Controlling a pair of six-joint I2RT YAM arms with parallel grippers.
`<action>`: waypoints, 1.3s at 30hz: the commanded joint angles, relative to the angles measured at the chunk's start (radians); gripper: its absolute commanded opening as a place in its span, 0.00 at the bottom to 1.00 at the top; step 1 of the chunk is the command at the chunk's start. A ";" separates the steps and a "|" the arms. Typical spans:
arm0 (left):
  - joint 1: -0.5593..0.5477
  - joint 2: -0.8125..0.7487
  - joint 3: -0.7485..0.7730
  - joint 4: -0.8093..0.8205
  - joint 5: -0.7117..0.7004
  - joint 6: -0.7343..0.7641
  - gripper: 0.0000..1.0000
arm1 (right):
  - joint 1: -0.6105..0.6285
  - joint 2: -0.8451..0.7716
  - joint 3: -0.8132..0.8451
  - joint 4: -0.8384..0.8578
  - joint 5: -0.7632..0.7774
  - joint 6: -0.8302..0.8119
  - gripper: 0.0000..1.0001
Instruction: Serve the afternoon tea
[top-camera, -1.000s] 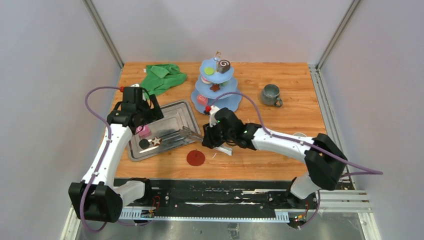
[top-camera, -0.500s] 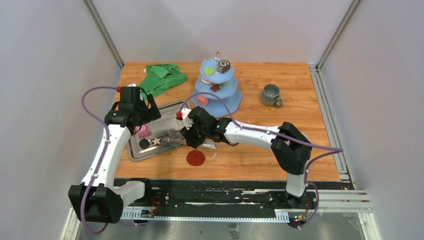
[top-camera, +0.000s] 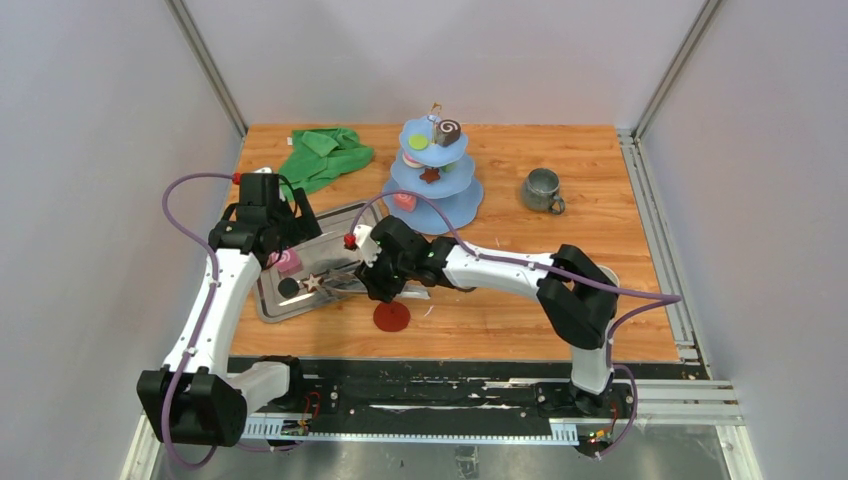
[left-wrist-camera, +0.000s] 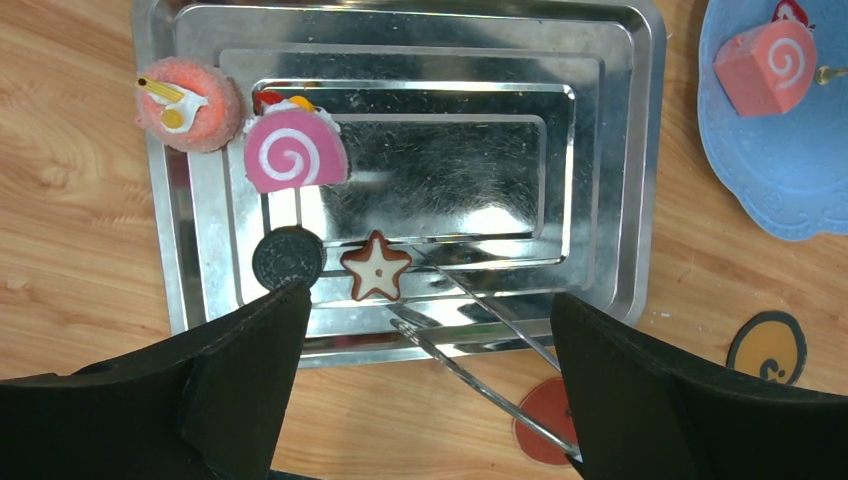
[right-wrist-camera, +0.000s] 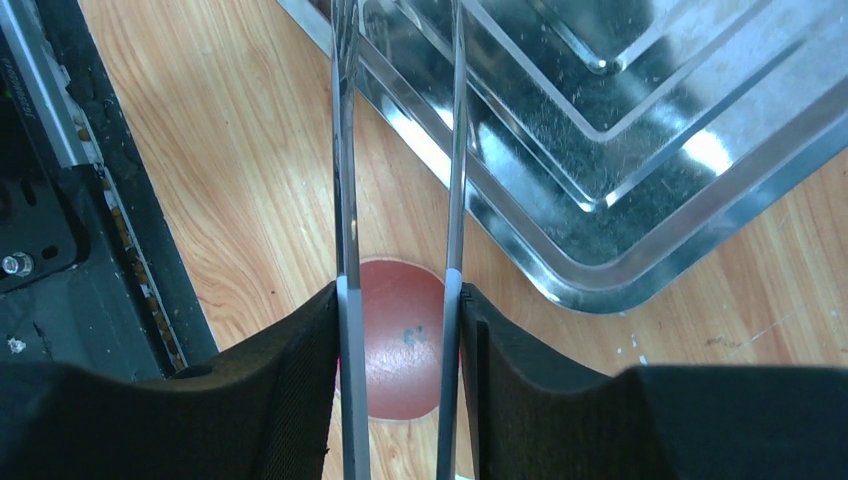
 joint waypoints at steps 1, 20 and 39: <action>0.008 -0.018 0.020 -0.006 0.000 0.013 0.95 | 0.018 0.032 0.052 0.000 -0.023 -0.030 0.45; 0.014 -0.027 0.015 -0.009 -0.003 0.016 0.95 | 0.021 0.139 0.148 -0.008 0.001 -0.045 0.46; 0.019 -0.033 0.008 -0.005 0.005 0.020 0.95 | 0.015 -0.004 0.087 -0.049 0.155 -0.031 0.19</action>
